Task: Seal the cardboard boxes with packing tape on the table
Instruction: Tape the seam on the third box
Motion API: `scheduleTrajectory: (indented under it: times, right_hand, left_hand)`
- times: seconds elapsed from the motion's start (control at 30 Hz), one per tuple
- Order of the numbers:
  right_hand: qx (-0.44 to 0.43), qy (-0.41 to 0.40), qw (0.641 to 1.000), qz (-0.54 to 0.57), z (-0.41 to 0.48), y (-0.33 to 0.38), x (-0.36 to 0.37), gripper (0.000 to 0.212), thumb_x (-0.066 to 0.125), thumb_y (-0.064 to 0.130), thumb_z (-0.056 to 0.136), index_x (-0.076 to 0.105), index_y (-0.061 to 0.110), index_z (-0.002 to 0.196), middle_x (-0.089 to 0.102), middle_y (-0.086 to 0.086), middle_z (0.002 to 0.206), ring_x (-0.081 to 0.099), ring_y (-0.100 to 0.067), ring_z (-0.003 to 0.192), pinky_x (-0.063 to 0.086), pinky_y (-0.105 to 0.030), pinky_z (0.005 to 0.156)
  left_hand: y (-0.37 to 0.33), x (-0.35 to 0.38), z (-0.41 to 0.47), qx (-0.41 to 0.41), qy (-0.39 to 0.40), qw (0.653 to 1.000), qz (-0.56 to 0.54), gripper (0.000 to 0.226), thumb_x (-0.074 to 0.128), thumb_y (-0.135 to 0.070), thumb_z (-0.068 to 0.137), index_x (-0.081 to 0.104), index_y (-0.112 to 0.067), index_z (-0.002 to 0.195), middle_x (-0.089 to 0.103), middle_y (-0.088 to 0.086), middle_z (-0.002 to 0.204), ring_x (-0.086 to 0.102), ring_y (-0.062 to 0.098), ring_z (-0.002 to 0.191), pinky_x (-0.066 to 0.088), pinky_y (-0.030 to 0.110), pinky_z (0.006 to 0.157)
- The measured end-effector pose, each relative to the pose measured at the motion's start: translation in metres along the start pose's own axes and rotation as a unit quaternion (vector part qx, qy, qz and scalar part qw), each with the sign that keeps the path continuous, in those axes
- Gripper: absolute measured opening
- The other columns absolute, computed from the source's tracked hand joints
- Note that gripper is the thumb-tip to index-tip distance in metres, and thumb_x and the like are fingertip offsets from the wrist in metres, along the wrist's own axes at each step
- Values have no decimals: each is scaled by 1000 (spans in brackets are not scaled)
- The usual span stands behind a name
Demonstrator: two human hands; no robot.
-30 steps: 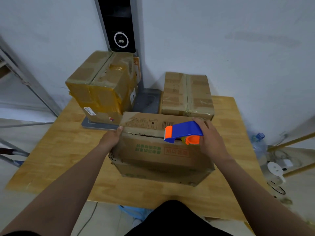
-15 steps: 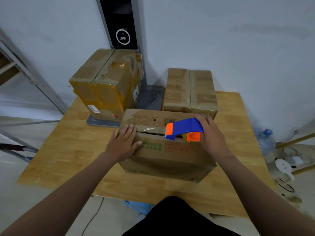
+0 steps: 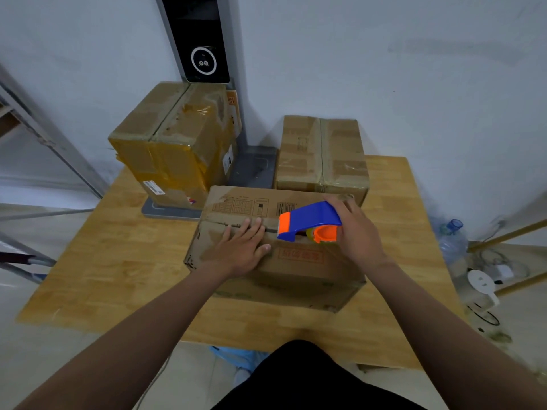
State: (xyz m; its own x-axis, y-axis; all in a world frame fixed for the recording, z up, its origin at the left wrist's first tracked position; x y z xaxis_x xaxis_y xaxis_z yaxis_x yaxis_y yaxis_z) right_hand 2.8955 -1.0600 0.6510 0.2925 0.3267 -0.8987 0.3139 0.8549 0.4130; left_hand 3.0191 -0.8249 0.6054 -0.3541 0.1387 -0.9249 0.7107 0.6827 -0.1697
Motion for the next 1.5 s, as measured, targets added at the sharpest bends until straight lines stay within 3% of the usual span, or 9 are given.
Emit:
scheduleTrajectory:
  times: [0.13,0.27,0.6,0.8,1.0,1.07,1.17,1.27,1.5]
  right_hand:
    - [-8,-13,1000,11,-3,-5,-2,77,60,5,85,30,40,147,48,1,138,54,-29,120,53,-48,86]
    - [19,-41,997,65,-4,-10,1,74,59,0,84,34,34,144,46,2,146,52,-30,123,51,-45,94]
    - [42,-25,997,63,-2,1,6,70,68,8,84,37,33,142,46,0,146,47,-28,132,51,-48,99]
    - [27,-34,999,21,-1,16,-3,68,69,11,84,37,31,141,47,3,135,49,-25,122,54,-45,88]
    - [35,-32,999,24,-11,14,-9,81,72,16,84,26,31,150,44,5,145,46,-21,131,52,-44,87]
    - [21,-34,999,12,-12,15,-11,82,70,14,84,26,33,150,44,6,141,50,-22,124,53,-42,80]
    - [-2,-33,999,-16,-11,19,-12,82,67,8,84,25,36,149,43,4,123,56,-20,98,50,-34,61]
    - [-3,-24,999,-22,-9,20,-13,84,69,6,83,26,37,148,41,4,118,53,-15,81,48,-29,56]
    - [9,-62,998,-7,-11,-4,-29,72,63,6,83,37,36,143,48,0,119,59,-27,86,54,-40,59]
  left_hand:
    - [16,-2,0,-50,-47,996,-61,74,17,-58,107,-1,-14,164,-12,5,172,-14,20,157,-6,47,127]
    - [51,-5,-2,-152,-78,983,-65,85,15,-62,104,2,-2,162,-8,22,169,-10,34,157,-2,47,127]
    - [77,-10,-1,-191,-82,975,-76,82,17,-58,106,4,2,161,-5,24,169,-6,34,158,3,47,128]
    - [79,-15,4,-238,-58,966,-79,90,16,-65,104,-3,2,161,-11,21,169,-10,31,158,1,45,128]
    - [72,-11,4,-248,-64,964,-71,91,15,-66,103,-4,2,161,-13,21,169,-11,32,157,0,46,128]
    - [72,-10,3,-246,-71,964,-69,92,15,-67,103,-3,2,161,-13,21,169,-11,32,158,0,46,128]
    - [72,-9,3,-245,-74,964,-72,93,15,-68,102,-3,2,161,-12,21,169,-10,31,158,0,45,128]
    - [73,-10,2,-245,-77,964,-75,92,15,-67,102,-3,1,161,-12,21,169,-10,31,158,0,45,128]
    - [74,-10,1,-246,-73,963,-81,90,14,-67,103,-4,0,161,-13,18,170,-11,29,158,-1,44,128]
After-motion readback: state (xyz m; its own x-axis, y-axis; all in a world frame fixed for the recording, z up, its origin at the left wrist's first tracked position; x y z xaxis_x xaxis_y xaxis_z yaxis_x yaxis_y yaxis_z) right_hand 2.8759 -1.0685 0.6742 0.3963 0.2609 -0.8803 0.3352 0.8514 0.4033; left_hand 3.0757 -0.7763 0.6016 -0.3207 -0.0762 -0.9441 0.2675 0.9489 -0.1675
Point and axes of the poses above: each hand's wrist, its own z-axis towards the middle knuckle, its own x-axis out of the palm, y = z × x, the point moved 4 cm from there along z, towards the middle knuckle
